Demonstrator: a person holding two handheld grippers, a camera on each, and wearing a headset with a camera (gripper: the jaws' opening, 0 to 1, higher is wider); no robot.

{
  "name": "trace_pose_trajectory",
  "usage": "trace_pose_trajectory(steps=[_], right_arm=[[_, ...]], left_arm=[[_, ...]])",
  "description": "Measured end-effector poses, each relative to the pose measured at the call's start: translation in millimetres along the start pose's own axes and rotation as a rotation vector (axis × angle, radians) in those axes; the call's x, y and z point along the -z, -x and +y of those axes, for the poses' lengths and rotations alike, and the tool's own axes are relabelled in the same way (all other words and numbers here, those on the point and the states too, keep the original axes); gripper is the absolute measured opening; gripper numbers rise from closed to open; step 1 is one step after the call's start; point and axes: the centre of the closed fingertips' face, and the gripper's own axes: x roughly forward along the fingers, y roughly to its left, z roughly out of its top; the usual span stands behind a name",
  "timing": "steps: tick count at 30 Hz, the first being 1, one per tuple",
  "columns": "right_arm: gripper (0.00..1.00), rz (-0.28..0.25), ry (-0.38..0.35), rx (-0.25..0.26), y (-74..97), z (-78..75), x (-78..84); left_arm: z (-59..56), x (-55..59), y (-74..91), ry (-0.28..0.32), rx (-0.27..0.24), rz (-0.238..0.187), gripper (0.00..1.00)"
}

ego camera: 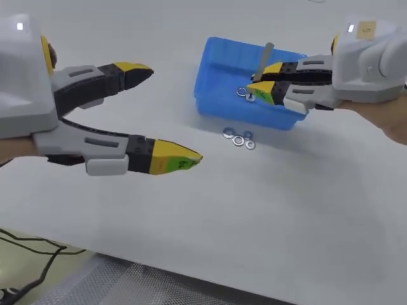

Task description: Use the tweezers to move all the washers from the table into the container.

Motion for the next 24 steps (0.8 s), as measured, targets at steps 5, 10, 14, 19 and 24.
trace_pose_trajectory(steps=[5,10,14,19,24], right_arm=[[0.08,0.014,0.017,-0.005,2.0,2.6,-1.7],[0.08,0.005,0.038,-0.009,3.2,1.4,-7.4],[0.08,0.015,0.053,-0.008,4.7,1.2,-8.0],[0.08,0.016,0.067,-0.014,8.2,3.3,-9.7],[0.08,0.018,0.075,-0.014,10.8,3.1,-11.0]], left_arm=[[2.7,-7.6,-10.3,-0.024,0.012,0.001,0.96],[11.5,-30.6,-30.0,-0.063,0.027,-0.039,0.87],[23.1,-35.0,-50.9,-0.119,0.053,-0.016,0.83],[20.4,-41.9,-74.7,-0.121,0.117,-0.01,0.7],[20.9,-50.9,-92.7,-0.135,0.152,-0.013,0.57]])
